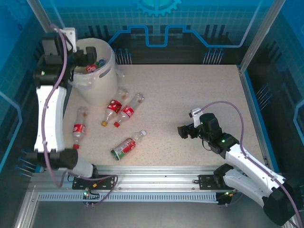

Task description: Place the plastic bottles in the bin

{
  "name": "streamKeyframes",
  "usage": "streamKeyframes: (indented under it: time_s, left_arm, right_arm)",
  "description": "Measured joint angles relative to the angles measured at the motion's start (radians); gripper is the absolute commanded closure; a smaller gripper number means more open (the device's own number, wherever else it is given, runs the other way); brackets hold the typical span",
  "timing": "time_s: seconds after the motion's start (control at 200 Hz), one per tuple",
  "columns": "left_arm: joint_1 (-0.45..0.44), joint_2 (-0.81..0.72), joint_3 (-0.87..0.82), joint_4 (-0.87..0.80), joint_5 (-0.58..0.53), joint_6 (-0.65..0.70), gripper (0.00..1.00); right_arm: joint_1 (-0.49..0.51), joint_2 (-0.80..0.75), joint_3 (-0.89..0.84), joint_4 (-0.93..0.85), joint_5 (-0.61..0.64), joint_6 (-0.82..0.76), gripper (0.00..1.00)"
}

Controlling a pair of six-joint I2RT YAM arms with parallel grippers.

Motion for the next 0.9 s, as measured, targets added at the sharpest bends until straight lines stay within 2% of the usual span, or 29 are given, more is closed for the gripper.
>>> streamKeyframes:
  time_s: [0.115,0.235,0.35,0.48,0.61,0.901]
  left_arm:
    - [-0.142,-0.178,-0.189,-0.014,-0.022,-0.039,0.02]
    - [-0.322,-0.277,-0.37,-0.065,-0.035,-0.093,0.02]
    - [-0.495,-0.288,-0.557,-0.098,-0.035,-0.171,0.01]
    - [-0.635,-0.232,-0.742,-0.116,-0.014,-0.261,0.01]
    - [-0.687,-0.145,-0.862,-0.117,0.016,-0.337,0.01]
    - [-0.691,-0.003,-0.975,-0.023,0.029,-0.397,0.01]
  right_arm:
    - [-0.037,0.016,0.0,0.009,-0.011,0.001,0.0]
    - [-0.071,0.033,0.0,0.01,-0.019,0.005,0.0]
    - [-0.088,0.038,0.0,0.011,-0.029,0.008,0.0]
    - [-0.096,0.04,0.0,0.013,-0.034,0.008,0.0]
    - [-0.097,0.04,0.0,0.021,-0.043,0.012,0.0]
    - [-0.097,0.037,0.0,0.026,-0.061,0.023,0.0]
